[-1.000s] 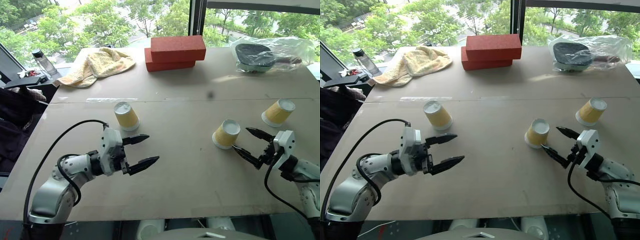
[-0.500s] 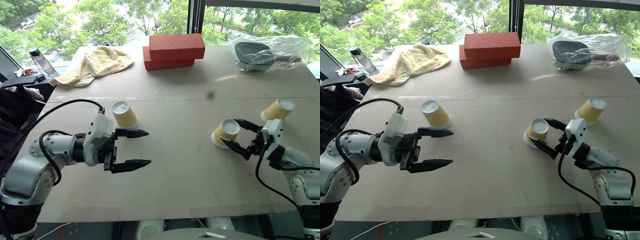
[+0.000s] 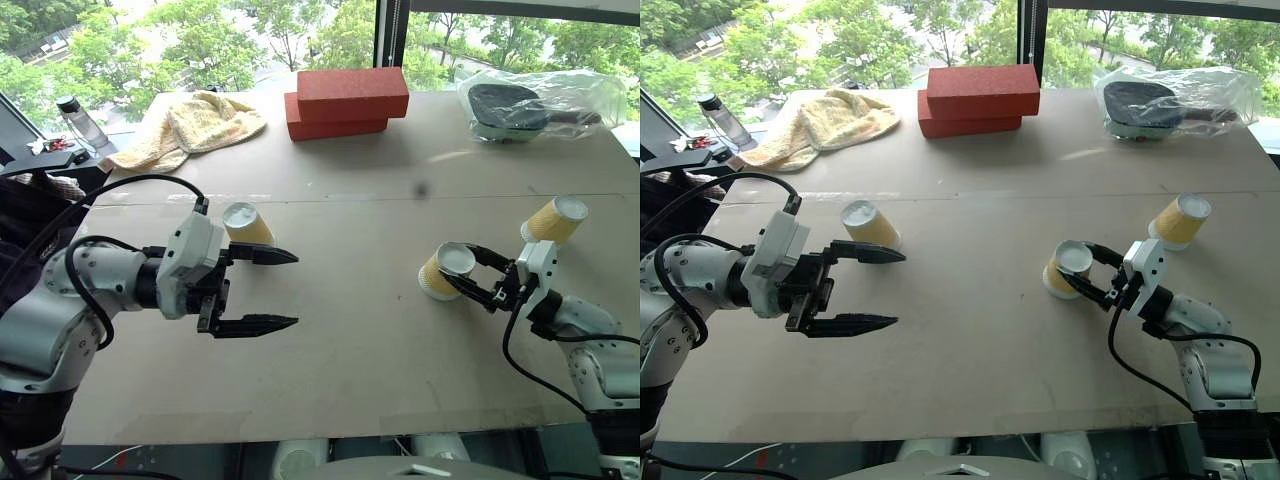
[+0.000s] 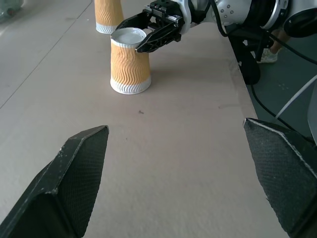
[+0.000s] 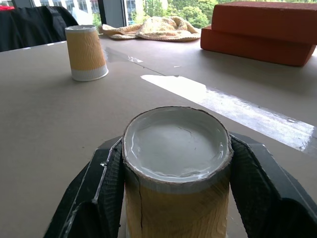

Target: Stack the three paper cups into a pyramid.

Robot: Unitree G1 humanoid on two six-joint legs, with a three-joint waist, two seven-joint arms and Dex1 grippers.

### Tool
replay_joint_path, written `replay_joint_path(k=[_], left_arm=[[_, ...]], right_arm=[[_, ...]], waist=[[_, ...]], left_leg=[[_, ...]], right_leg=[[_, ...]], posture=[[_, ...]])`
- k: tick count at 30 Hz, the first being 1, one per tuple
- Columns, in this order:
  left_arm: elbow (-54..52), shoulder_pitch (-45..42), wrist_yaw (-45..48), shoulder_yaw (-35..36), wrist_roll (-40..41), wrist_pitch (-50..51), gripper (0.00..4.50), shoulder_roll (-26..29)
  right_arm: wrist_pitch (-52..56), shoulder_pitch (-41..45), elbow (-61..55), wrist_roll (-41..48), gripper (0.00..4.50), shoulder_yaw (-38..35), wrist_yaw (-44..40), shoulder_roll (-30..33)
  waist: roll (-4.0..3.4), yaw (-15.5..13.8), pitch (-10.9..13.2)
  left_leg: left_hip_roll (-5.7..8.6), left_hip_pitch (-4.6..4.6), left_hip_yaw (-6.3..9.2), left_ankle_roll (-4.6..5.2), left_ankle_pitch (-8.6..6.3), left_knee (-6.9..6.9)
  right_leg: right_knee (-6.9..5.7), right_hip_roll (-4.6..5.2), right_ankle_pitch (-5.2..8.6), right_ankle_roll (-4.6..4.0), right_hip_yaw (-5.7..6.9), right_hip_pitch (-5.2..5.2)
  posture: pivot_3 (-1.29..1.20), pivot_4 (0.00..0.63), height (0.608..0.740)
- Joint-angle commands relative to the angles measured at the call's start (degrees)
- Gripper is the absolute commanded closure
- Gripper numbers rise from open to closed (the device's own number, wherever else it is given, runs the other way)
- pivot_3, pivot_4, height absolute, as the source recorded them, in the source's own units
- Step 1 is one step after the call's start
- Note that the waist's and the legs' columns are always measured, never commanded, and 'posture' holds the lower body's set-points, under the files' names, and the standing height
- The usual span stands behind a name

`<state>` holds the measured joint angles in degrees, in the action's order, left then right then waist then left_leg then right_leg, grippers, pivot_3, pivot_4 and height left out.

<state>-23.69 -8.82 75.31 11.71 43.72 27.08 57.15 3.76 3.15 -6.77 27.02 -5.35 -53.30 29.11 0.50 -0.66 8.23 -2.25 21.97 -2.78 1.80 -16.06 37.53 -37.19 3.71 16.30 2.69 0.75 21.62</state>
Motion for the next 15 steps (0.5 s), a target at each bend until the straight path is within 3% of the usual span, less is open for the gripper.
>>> replay_joint_path(k=[1,9,15], left_arm=[[-1.38,-1.35,0.72,2.31,2.48,1.08,0.00,1.16],[-0.21,-1.36,2.13,2.84,1.18,1.13,0.00,3.19],[1.08,1.69,-0.16,5.63,-1.28,2.20,0.00,4.47]], right_arm=[[0.95,2.35,-2.27,-0.23,2.28,1.83,0.71,-1.03],[4.24,9.98,-1.06,-6.04,2.28,12.84,5.42,-8.62],[1.13,17.66,5.86,-11.47,2.28,15.67,9.20,-14.46]], waist=[[0.05,0.13,0.05],[0.34,1.31,0.28],[0.38,1.46,0.32]], left_leg=[[0.00,-0.01,0.00,-0.01,0.00,0.01],[-0.01,-0.12,0.05,-0.25,0.15,0.02],[-0.02,-0.01,0.02,-0.30,0.18,0.02]], right_leg=[[-0.03,0.00,0.00,0.00,-0.01,0.01],[-0.53,-0.12,0.01,-0.01,-0.05,0.14],[-0.58,-0.12,0.01,-0.01,-0.09,0.34]], posture=[[0.00,0.150,0.740],[0.00,0.150,0.740],[0.00,0.150,0.740]])
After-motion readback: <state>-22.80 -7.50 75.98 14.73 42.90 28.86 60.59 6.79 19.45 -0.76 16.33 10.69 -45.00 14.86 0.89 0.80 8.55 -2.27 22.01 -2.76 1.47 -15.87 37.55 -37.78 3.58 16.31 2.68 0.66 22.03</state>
